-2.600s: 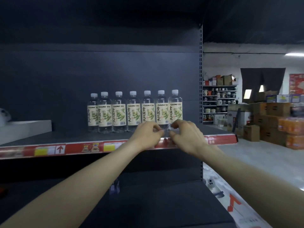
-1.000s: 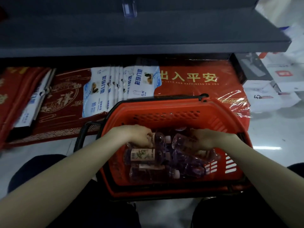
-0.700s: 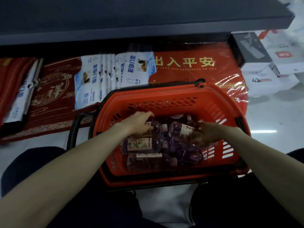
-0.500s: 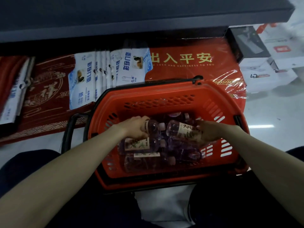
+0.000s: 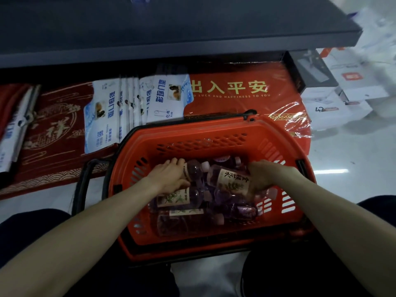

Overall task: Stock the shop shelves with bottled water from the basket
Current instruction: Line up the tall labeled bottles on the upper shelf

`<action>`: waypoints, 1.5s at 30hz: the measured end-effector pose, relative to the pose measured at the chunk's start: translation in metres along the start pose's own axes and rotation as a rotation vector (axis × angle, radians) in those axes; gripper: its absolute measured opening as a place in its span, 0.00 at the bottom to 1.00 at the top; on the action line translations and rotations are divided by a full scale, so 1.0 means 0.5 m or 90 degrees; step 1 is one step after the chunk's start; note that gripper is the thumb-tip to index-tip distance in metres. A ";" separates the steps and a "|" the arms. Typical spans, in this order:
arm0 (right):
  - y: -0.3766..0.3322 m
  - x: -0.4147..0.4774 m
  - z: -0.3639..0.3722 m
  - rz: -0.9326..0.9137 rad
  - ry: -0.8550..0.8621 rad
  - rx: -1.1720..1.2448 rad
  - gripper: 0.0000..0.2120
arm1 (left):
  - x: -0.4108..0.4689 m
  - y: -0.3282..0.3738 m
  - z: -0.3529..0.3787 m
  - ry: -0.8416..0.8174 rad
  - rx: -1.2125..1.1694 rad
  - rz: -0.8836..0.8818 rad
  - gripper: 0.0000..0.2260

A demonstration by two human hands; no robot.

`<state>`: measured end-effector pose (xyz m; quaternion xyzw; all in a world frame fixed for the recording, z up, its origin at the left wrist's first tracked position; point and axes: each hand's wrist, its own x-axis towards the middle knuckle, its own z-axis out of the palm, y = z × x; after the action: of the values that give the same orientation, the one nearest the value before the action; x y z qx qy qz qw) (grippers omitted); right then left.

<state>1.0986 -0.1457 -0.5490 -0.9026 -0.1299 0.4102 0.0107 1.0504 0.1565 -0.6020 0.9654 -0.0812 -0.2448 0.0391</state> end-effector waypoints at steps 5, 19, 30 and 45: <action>-0.011 -0.037 -0.046 0.002 0.111 0.022 0.31 | -0.007 0.008 -0.038 0.048 -0.093 -0.033 0.33; -0.060 -0.069 -0.081 -0.204 0.339 0.340 0.45 | -0.052 0.128 -0.097 0.282 -0.557 -0.028 0.33; -0.073 -0.007 -0.042 -0.254 0.338 0.440 0.44 | -0.033 0.127 -0.033 0.309 -0.674 -0.085 0.40; -0.051 0.086 0.016 -0.204 0.255 0.454 0.45 | -0.023 0.100 -0.021 0.216 -0.619 -0.040 0.40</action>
<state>1.1139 -0.1113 -0.5826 -0.8726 -0.1139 0.2395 0.4102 1.0386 0.1099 -0.5818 0.8638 0.0783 -0.0955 0.4885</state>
